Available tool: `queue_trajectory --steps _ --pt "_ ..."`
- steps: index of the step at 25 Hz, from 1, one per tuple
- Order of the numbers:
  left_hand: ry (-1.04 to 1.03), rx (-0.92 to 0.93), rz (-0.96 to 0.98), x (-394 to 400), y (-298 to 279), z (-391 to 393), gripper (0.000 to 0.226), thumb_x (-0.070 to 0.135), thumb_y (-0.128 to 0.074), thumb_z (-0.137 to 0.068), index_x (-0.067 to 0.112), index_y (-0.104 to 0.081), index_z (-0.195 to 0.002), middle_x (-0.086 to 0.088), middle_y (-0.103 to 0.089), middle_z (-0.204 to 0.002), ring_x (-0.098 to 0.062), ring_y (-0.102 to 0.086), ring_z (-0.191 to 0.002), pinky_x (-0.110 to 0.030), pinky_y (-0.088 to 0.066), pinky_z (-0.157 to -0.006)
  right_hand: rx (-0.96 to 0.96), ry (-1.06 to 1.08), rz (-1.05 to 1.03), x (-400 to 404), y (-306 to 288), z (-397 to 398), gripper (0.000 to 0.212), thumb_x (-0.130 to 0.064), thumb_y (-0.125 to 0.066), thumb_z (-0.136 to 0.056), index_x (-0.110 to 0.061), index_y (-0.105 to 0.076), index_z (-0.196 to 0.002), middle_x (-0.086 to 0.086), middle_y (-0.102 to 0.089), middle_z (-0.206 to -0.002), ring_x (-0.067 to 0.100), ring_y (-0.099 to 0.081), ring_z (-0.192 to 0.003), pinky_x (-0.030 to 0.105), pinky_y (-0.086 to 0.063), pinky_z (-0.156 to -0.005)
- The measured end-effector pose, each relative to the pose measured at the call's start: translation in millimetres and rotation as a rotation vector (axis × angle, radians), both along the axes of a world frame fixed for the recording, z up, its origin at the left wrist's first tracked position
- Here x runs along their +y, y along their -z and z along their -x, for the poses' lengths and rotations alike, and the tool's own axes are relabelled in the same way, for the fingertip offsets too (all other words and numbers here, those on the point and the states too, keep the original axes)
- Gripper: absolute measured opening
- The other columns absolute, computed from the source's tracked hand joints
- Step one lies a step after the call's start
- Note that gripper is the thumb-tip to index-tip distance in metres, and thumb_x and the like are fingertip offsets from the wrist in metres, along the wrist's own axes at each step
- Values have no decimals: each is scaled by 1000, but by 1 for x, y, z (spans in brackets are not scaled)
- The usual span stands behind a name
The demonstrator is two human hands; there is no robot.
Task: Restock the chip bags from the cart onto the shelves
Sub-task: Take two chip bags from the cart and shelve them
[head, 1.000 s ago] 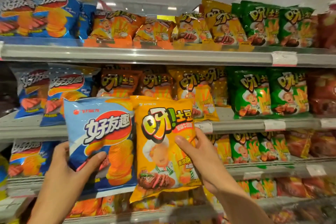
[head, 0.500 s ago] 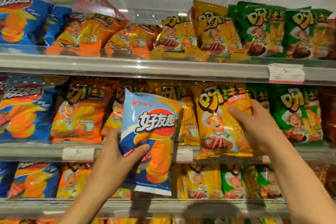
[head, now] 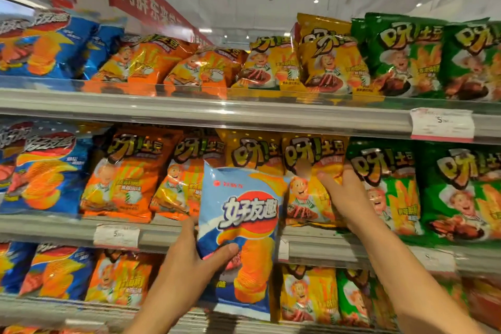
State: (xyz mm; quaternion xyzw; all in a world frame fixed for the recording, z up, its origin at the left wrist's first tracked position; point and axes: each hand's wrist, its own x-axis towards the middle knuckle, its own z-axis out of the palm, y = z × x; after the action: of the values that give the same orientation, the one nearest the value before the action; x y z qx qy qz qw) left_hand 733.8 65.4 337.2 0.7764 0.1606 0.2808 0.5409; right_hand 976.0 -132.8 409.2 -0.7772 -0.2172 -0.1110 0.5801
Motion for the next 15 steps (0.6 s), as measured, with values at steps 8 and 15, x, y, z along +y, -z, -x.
queue_trajectory --steps 8,15 --pt "33 -27 77 -9 8 0 70 63 -84 -56 44 -56 -117 29 -72 -109 8 -68 -99 -27 -52 -87 377 -179 -95 7 6 -13 43 -35 -57 -100 -21 -45 -139 14 -66 -123 32 -65 -112 55 -51 -102" --pt "95 -36 85 -5 4 -6 68 59 -84 -59 49 -56 -120 25 -73 -113 5 -68 -102 -29 -52 -89 265 -199 -119 -1 11 -12 23 -31 -59 -99 -32 -55 -122 3 -71 -117 24 -68 -109 50 -52 -101"
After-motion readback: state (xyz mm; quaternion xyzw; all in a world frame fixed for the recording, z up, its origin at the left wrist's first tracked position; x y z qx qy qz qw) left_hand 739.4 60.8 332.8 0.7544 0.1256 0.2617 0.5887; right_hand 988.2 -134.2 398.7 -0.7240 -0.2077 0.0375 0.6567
